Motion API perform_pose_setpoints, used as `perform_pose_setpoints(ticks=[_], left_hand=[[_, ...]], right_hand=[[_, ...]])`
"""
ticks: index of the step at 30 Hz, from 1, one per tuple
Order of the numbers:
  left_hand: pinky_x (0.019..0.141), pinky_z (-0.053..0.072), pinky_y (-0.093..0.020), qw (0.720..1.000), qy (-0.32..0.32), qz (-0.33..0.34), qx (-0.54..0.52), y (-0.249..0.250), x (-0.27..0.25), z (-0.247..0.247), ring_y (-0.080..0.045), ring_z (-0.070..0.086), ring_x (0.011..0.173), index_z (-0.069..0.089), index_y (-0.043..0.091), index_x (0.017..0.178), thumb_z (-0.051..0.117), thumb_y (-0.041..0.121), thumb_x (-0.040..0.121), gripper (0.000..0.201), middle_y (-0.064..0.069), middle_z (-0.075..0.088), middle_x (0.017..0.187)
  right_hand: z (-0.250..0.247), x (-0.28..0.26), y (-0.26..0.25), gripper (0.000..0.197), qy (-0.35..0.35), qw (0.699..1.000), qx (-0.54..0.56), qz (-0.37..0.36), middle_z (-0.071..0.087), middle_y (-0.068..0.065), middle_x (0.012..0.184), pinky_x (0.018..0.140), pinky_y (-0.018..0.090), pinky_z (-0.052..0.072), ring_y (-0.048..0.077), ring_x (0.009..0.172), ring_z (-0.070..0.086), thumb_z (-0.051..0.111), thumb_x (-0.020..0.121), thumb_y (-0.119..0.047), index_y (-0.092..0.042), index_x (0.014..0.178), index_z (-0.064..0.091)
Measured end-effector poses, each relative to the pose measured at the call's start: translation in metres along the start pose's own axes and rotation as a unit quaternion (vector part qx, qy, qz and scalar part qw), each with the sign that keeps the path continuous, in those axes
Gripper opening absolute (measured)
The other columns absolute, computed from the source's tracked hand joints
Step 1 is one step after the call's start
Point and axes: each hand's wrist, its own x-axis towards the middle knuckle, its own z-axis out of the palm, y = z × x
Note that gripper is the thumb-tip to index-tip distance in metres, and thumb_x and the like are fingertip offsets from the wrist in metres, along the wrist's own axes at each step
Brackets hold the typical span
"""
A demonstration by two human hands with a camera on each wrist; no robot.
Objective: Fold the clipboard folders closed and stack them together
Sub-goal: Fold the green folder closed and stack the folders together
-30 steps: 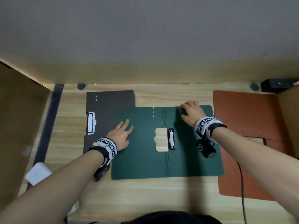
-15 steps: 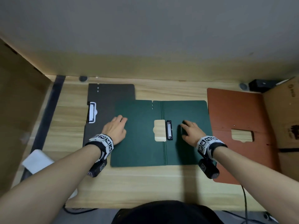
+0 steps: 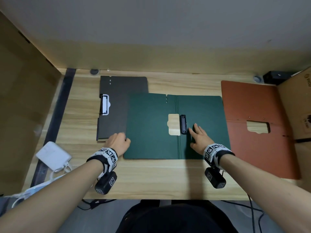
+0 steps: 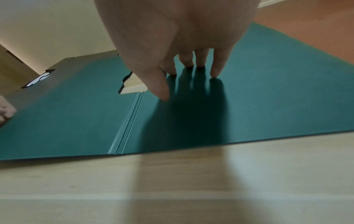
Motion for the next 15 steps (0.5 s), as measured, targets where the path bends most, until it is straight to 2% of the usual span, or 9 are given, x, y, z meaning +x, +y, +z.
perform_pose_setpoints(ticks=[2, 5, 9, 12, 13, 15], left_hand=[[0.074, 0.052, -0.035, 0.996, -0.002, -0.033, -0.079, -0.007, -0.002, 0.003, -0.031, 0.063, 0.086, 0.061, 0.016, 0.098, 0.048, 0.033, 0.092, 0.022, -0.009, 0.071, 0.092], [0.076, 0.052, -0.037, 0.986, 0.013, -0.066, -0.155, -0.015, -0.004, 0.001, -0.03, 0.065, 0.086, 0.055, 0.02, 0.098, 0.052, 0.045, 0.091, 0.026, -0.005, 0.071, 0.085], [0.068, 0.042, -0.034, 0.967, 0.07, -0.082, -0.231, -0.015, -0.009, -0.018, -0.027, 0.058, 0.081, 0.05, 0.016, 0.096, 0.06, 0.046, 0.09, 0.032, -0.002, 0.06, 0.081], [0.077, 0.046, -0.039, 0.945, 0.093, -0.073, -0.306, -0.01, -0.011, -0.038, -0.025, 0.055, 0.082, 0.05, 0.012, 0.096, 0.063, 0.039, 0.09, 0.03, -0.005, 0.055, 0.086], [0.076, 0.048, -0.04, 0.938, 0.094, -0.06, -0.329, -0.007, -0.012, -0.045, -0.025, 0.055, 0.079, 0.051, 0.013, 0.094, 0.064, 0.039, 0.087, 0.03, -0.006, 0.055, 0.084], [0.065, 0.045, -0.037, 0.925, 0.09, -0.023, -0.368, 0.003, -0.016, -0.06, -0.021, 0.051, 0.066, 0.048, 0.021, 0.081, 0.064, 0.047, 0.077, 0.031, -0.005, 0.052, 0.07]], right_hand=[[0.0, -0.002, -0.005, 0.079, -0.007, 1.0, 0.003, 0.002, -0.012, 0.005, 0.164, 0.122, 0.039, 0.016, 0.024, 0.152, -0.006, 0.053, 0.091, -0.018, -0.024, 0.156, 0.008], [-0.003, -0.002, -0.013, 0.079, -0.019, 1.0, -0.002, -0.004, -0.013, 0.006, 0.164, 0.122, 0.039, 0.013, 0.025, 0.152, -0.005, 0.053, 0.092, -0.02, -0.024, 0.156, 0.007], [-0.007, 0.003, -0.03, 0.078, -0.035, 0.999, 0.002, -0.019, -0.012, 0.006, 0.164, 0.121, 0.04, 0.012, 0.026, 0.152, -0.004, 0.054, 0.092, -0.025, -0.026, 0.156, 0.008], [-0.017, 0.006, -0.038, 0.074, -0.051, 0.998, 0.024, -0.041, -0.004, 0.006, 0.165, 0.121, 0.04, 0.013, 0.026, 0.152, 0.003, 0.055, 0.093, -0.03, -0.024, 0.155, 0.015], [-0.022, 0.007, -0.039, 0.073, -0.053, 0.997, 0.036, -0.047, 0.001, 0.006, 0.165, 0.121, 0.039, 0.015, 0.026, 0.151, 0.008, 0.056, 0.093, -0.031, -0.02, 0.155, 0.019], [-0.033, 0.006, -0.036, 0.071, -0.045, 0.995, 0.068, -0.051, 0.01, 0.005, 0.164, 0.119, 0.037, 0.019, 0.026, 0.149, 0.018, 0.058, 0.093, -0.029, -0.015, 0.153, 0.024]])
